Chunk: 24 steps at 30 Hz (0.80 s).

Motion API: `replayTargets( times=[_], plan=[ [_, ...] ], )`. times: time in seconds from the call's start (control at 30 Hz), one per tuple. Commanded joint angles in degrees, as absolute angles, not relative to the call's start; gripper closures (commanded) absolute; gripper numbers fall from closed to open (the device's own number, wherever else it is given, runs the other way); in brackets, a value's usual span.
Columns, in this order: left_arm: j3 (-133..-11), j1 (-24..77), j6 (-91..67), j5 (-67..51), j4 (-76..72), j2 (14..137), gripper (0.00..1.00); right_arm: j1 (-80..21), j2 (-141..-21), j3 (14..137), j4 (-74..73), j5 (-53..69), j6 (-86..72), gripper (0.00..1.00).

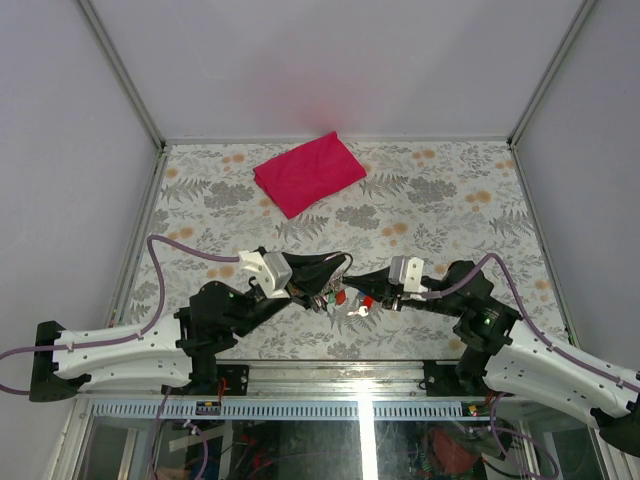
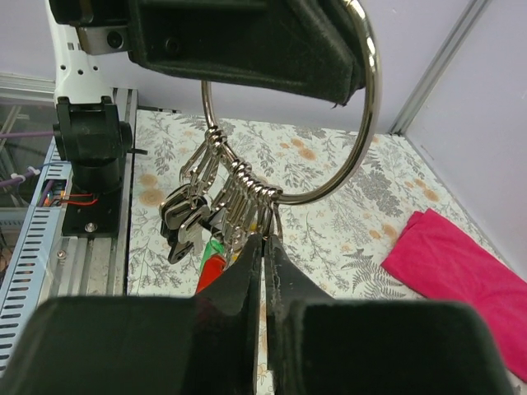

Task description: Put the keys on the keyring

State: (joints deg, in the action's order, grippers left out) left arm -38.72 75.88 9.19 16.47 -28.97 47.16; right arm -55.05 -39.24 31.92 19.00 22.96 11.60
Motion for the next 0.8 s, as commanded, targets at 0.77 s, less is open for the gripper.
replayTargets(
  times=[0.77],
  plan=[
    [-39.64,76.17,7.57,19.86,-27.01,44.17,0.91,-54.92,-43.08,56.82,-11.64,22.10,-5.37,1.00]
  ],
)
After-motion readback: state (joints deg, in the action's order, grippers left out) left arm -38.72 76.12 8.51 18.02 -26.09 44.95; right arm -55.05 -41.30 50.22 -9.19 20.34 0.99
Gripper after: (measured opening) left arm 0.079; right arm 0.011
